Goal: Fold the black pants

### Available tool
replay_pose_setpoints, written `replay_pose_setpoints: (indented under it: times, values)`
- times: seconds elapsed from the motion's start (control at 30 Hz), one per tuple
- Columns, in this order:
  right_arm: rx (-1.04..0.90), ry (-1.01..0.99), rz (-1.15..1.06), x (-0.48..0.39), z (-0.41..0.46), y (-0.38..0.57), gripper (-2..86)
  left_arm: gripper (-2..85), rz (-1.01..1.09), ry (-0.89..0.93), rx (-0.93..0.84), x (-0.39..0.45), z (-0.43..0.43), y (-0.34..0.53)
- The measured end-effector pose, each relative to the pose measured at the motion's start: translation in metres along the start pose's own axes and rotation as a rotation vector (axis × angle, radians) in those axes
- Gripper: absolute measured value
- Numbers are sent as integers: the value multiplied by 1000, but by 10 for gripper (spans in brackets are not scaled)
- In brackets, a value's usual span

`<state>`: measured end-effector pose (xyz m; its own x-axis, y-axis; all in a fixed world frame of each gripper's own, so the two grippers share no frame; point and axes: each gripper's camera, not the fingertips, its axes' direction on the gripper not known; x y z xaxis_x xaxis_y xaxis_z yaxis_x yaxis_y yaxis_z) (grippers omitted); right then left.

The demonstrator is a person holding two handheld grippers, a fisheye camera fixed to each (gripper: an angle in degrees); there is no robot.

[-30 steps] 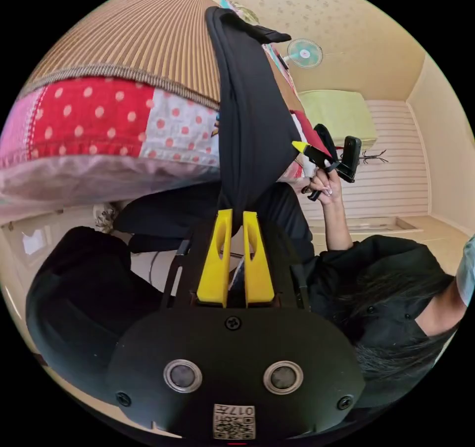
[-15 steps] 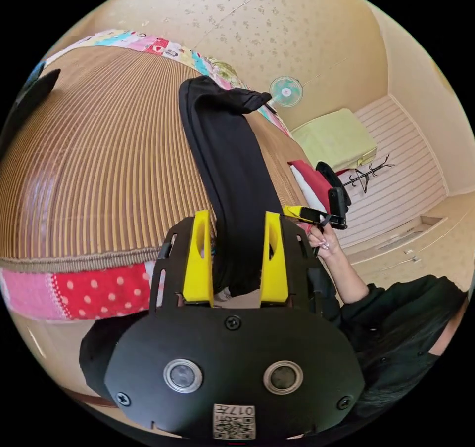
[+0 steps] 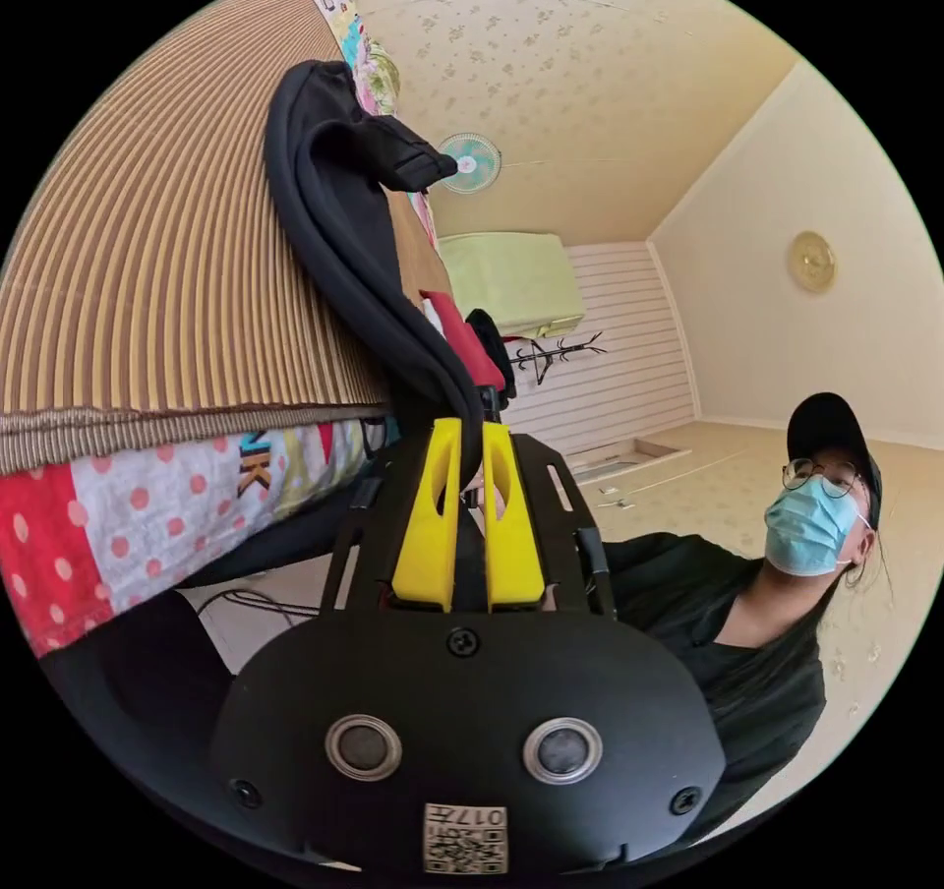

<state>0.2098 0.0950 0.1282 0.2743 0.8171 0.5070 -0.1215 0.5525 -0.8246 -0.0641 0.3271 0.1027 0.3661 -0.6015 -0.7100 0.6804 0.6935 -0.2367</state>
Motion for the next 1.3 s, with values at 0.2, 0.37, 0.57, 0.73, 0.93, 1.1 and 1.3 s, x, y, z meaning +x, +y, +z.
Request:
replay_pose_setpoints:
  times: [0.2, 0.37, 0.57, 0.73, 0.93, 1.1, 1.3]
  values:
    - [-14, -268, -5, 27, -5, 44, 167, 42, 44, 166, 24, 42, 0, 32]
    - [100, -851, -164, -12, -2, 62, 28, 42, 98, 120, 23, 93, 0, 57]
    - [19, -420, -784, -236, -75, 78, 1, 42, 438, 13, 41, 241, -9, 86]
    - [40, -414, -1038, -381, -106, 91, -1, 42, 810, 124, 91, 373, 3, 102]
    - [1, -241, -870, -469, -98, 57, -2, 43, 914, 68, 168, 464, 13, 93]
    - [-18, 20, -684, -451, -67, -27, 0, 43, 632, -56, 263, 413, 30, 24]
    - [46, 149, -711, -431, -48, -133, 4, 44, 656, -309, 342, 393, 64, -71]
